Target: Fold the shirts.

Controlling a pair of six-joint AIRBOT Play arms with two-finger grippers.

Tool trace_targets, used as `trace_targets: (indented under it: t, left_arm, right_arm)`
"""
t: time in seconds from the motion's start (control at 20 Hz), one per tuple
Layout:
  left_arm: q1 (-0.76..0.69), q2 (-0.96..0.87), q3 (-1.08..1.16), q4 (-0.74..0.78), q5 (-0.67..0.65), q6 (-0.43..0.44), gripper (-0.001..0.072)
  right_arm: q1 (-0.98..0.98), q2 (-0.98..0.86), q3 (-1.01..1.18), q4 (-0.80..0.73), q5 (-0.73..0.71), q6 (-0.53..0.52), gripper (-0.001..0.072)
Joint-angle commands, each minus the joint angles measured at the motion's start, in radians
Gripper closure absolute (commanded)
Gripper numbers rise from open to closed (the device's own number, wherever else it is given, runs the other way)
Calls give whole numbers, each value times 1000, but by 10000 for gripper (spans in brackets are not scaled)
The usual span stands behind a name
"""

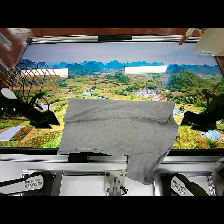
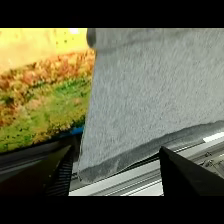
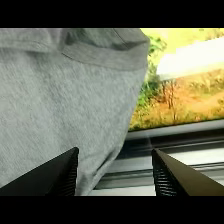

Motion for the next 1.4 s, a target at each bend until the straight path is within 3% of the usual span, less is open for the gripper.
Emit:
trace_targets:
  t: [0.0,0.5,0.6,1.35]
  left_arm:
    - [11,101,-225,-1,60,44,101]
    - [16,119,-293,0,65,59,98]
    - [18,119,-314,0,66,69,23]
    - [35,118,-465,-40,174,95,33]
  right_arm:
    - [-89,96,-102,45,1,-26,146]
    - [-89,97,-129,115,-5,-64,143]
    - [-89,98,-129,119,-1,-65,143]
    - [-89,97,-129,134,14,-69,143]
